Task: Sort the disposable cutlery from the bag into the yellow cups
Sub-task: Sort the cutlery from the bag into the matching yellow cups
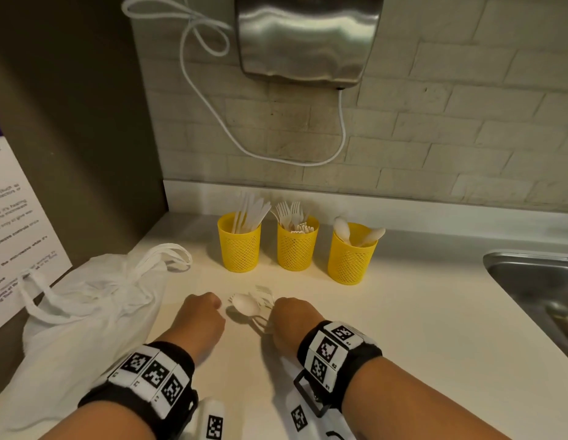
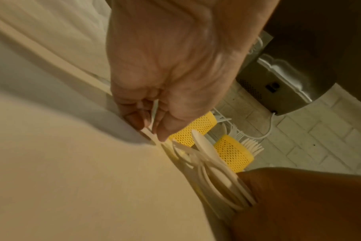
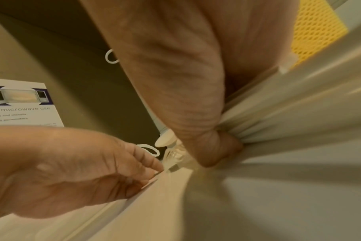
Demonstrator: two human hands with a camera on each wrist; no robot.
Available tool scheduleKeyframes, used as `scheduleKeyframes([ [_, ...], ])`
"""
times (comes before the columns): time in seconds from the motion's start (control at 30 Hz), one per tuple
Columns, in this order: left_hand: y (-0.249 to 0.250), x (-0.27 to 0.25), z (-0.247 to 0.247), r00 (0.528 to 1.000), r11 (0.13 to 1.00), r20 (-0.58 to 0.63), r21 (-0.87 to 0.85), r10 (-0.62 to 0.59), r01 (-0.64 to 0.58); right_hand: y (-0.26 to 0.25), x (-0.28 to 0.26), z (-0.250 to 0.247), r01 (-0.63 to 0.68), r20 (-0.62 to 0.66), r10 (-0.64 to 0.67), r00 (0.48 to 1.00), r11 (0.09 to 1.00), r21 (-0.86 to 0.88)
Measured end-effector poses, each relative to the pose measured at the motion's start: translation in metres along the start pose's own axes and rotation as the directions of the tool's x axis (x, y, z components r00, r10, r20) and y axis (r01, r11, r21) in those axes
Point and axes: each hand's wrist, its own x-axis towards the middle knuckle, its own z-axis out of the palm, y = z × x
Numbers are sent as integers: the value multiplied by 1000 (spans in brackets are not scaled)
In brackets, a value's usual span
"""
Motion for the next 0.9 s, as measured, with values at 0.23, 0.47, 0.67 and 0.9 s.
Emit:
scheduleKeyframes([
  [0.23, 27, -11, 19, 976, 953, 115, -265, 185, -149, 9, 1, 9, -17, -72, 34, 997, 975, 223],
  [0.47, 45, 3, -11, 947, 222, 319, -925, 14, 309, 30, -5, -52, 60, -204, 84, 975, 787, 614],
  [0.67, 97, 15, -48, 891, 29, 417, -908, 182, 419, 35, -5, -136, 619, -609, 357, 709, 100, 779],
  [0.9, 124, 0, -37, 798, 111, 485, -870, 357, 480, 32, 7, -98, 601, -531, 381, 757, -85, 795],
])
